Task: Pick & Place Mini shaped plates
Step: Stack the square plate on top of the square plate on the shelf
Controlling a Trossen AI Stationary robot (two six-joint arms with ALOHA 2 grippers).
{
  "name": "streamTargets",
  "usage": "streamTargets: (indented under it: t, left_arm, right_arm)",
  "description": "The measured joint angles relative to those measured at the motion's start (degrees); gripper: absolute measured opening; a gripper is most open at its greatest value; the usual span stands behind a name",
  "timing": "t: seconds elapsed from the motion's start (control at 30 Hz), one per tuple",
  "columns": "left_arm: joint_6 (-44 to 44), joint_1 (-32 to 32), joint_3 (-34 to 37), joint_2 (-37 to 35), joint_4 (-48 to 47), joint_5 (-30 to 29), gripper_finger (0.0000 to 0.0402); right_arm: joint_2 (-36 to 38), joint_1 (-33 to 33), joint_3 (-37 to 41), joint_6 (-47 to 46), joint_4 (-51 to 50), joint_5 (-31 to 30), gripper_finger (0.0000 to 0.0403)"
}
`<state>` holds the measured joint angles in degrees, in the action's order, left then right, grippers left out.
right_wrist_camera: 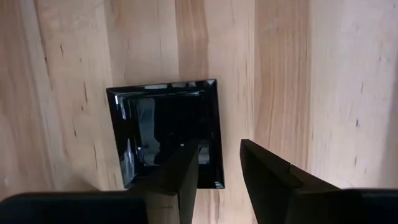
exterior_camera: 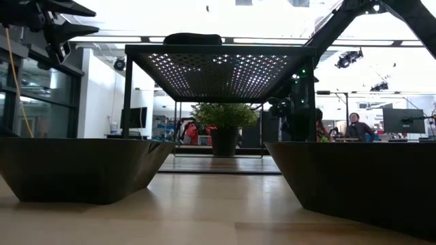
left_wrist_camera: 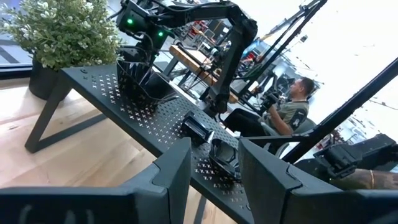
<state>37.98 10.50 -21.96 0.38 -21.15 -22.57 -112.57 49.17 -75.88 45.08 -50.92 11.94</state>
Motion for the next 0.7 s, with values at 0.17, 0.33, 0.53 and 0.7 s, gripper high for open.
streamTargets:
  t: [0.17,0.33,0.53,0.7]
  left_arm:
    - [0.0,0.0,-0.02,0.0,0.0,-0.28,0.0131]
    - [0.0,0.0,-0.02,0.0,0.0,-0.54,0.0131]
    - [0.0,0.0,-0.04,0.0,0.0,-0.56,0.0131]
    - [0.02,0.0,-0.04,0.0,0.0,-0.61,0.0131]
  right_arm:
    - [0.0,0.17,0.0,-1.72,-0.54,-1.19,0.0114]
    - [0.0,0.48,0.0,-2.78,-0.42,-0.98,0.0114]
    - [0.0,0.57,0.0,-3.25,-0.52,-0.89,0.0114]
    - [0.29,1.05,0.0,-5.26,-1.09,-0.86,0.0114]
